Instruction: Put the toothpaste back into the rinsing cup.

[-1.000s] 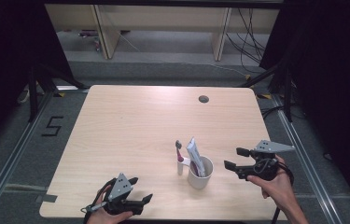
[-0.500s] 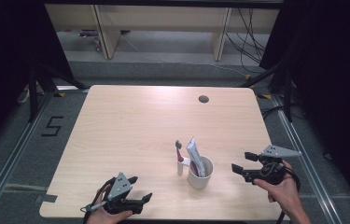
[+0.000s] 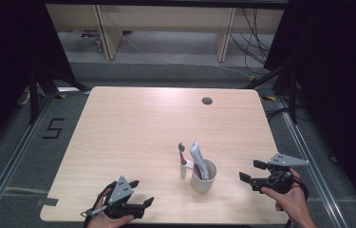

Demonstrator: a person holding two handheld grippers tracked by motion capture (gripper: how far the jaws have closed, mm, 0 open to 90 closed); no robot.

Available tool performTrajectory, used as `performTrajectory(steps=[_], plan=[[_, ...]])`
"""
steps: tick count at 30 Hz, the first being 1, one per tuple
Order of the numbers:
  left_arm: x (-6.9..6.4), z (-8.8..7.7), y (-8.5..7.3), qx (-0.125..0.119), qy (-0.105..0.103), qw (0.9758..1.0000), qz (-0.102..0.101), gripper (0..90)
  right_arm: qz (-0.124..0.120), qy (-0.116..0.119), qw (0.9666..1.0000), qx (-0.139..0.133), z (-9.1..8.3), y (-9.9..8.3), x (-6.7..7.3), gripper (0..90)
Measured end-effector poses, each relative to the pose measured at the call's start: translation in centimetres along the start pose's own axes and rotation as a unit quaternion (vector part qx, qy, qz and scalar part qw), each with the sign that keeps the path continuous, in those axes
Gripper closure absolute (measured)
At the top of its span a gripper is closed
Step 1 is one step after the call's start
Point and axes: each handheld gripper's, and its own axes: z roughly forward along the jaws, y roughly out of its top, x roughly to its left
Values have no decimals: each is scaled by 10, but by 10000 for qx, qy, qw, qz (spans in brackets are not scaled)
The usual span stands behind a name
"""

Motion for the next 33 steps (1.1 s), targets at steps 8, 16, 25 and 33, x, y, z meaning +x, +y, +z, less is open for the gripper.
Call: performTrajectory(steps=[8, 16, 25, 33], plan=[[0, 0, 0, 21, 0, 10000, 23, 223, 24, -84, 10000, -22, -6, -11, -1, 171], [-2, -2, -2, 35, 62, 10000, -25, 223, -71, -149, 9998, 136, -10, -21, 3, 170], [-2, -3, -3, 82, 77, 9999, 27, 223, -254, -148, 9994, 170, -10, -27, 11, 166], [-2, -1, -4, 62, 44, 10000, 44, 212, -321, -224, 9987, 325, -10, -36, 14, 162]])
